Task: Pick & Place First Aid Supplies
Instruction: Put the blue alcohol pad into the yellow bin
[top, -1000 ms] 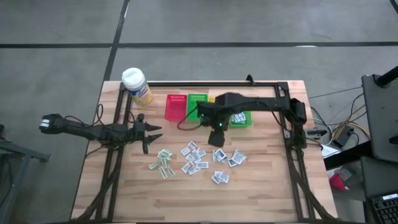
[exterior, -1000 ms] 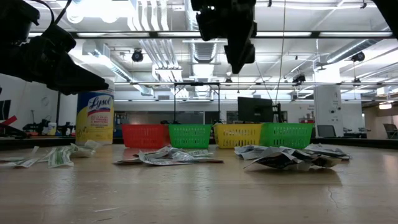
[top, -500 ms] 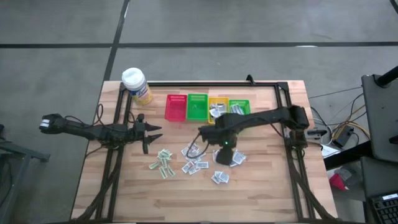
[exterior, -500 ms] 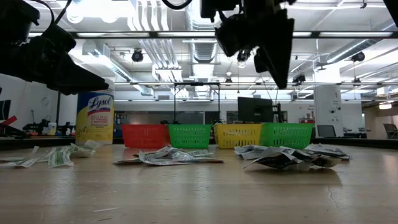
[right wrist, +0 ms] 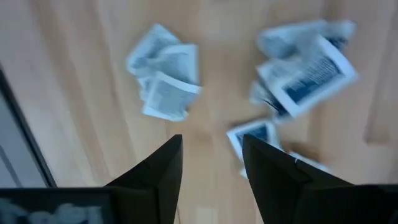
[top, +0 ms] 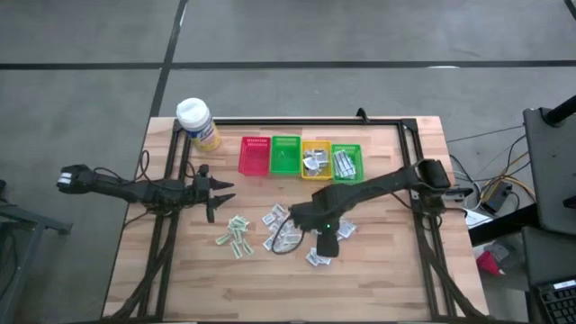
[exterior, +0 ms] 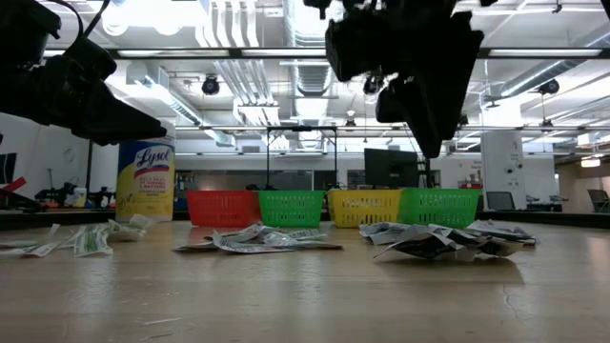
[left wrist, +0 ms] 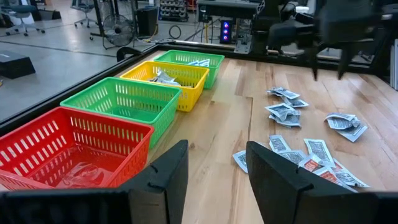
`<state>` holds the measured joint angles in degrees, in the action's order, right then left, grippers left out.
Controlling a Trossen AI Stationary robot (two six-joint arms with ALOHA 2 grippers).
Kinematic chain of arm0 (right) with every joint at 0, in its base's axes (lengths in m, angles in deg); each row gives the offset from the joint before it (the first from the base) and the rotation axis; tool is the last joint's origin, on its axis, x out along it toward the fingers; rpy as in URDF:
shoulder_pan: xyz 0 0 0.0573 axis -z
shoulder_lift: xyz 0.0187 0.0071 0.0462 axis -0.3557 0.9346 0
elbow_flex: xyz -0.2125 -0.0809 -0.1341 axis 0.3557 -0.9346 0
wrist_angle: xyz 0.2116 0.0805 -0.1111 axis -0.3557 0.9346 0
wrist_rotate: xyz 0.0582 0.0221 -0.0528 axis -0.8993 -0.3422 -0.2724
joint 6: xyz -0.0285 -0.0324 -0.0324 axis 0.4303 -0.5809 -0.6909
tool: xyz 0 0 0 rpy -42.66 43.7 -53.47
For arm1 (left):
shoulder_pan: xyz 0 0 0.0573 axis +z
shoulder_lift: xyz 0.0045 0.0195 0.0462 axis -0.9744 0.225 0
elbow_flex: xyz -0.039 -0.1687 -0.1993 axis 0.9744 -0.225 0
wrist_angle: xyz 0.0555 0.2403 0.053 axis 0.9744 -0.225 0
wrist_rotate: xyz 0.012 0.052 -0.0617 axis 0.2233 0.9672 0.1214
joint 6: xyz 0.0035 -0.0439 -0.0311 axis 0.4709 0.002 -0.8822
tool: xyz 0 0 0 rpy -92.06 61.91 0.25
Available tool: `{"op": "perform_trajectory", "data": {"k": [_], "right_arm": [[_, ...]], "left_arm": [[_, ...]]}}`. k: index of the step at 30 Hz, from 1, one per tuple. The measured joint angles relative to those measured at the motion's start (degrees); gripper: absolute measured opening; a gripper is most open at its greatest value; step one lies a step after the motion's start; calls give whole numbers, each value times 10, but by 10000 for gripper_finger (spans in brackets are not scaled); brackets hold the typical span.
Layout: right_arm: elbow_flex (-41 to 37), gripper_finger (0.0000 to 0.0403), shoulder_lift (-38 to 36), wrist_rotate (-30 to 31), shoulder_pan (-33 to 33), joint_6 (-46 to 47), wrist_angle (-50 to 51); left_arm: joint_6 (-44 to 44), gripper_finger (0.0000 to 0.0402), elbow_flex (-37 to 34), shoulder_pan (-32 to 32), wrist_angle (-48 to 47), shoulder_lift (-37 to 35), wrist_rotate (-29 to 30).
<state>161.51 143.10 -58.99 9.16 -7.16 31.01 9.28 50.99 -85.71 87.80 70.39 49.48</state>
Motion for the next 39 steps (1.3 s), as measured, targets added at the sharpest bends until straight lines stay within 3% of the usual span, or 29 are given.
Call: {"op": "perform_trajectory", "data": {"k": [16, 23, 39], "right_arm": [[-32, 137, 0, 1, -95, 10, -126], [-45, 132, 0, 12, -118, 10, -137], [-68, 185, 0, 31, -123, 151, -151]], "left_arm": [[0, 158, 0, 0, 0, 0, 0], [0, 158, 0, 0, 0, 0, 0], [0, 158, 0, 0, 0, 0, 0]]}}
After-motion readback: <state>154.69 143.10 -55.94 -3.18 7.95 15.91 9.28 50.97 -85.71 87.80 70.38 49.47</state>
